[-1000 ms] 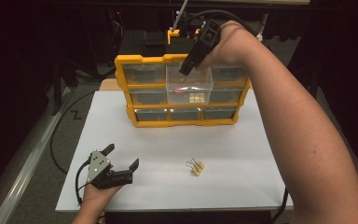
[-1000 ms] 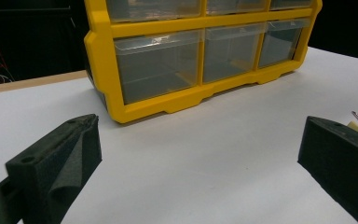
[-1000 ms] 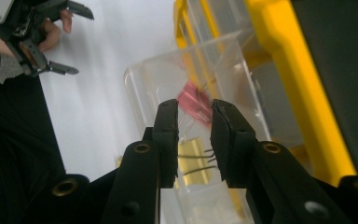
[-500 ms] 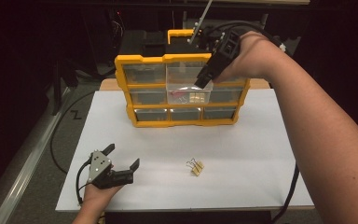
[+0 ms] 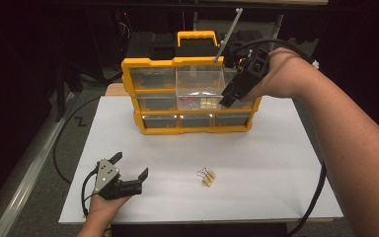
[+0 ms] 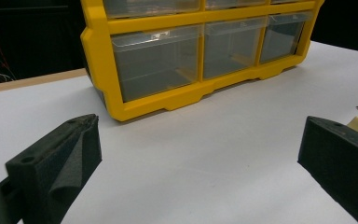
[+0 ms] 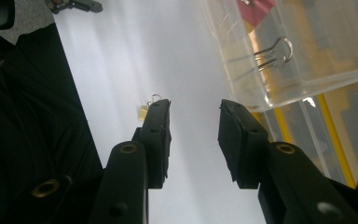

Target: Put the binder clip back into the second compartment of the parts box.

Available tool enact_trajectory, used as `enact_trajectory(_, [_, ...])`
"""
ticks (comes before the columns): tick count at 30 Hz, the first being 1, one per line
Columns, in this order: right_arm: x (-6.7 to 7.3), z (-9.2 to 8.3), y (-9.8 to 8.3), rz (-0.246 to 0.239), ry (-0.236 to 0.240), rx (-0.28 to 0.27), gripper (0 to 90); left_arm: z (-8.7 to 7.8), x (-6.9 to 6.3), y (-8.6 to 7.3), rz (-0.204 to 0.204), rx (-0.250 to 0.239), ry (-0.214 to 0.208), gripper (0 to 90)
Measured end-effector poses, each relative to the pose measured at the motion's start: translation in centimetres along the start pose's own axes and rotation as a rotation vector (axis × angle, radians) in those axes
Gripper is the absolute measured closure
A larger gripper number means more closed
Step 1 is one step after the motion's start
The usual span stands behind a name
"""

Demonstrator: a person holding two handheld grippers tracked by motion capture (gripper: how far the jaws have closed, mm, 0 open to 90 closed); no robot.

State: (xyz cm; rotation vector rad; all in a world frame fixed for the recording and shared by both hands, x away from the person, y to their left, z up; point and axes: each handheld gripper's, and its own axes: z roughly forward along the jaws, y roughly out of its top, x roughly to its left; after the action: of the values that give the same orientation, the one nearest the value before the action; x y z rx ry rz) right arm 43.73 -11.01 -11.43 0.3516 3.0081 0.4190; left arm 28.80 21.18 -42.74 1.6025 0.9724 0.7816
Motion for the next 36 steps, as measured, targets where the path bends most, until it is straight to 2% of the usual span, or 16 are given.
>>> enact_trajectory(9, [0.7,1.0,-1.5,0.001,0.015,0.010,64.6,0.0,0.0,0.0,0.002,0.002,0.002,0.3])
enact_trajectory(20, [0.9,3.8,-3.1,0.019,0.037,0.031,60.2,0.0,-0.1,0.0,0.004,0.002,0.003,0.3])
enact_trajectory(28, [1.1,5.7,-3.6,0.020,0.060,0.040,56.8,0.0,-0.1,0.0,0.004,0.001,0.003,0.3])
enact_trajectory(36, [1.4,7.2,-3.8,0.014,0.061,0.052,51.1,-0.1,-0.1,0.0,0.006,0.000,0.002,0.3])
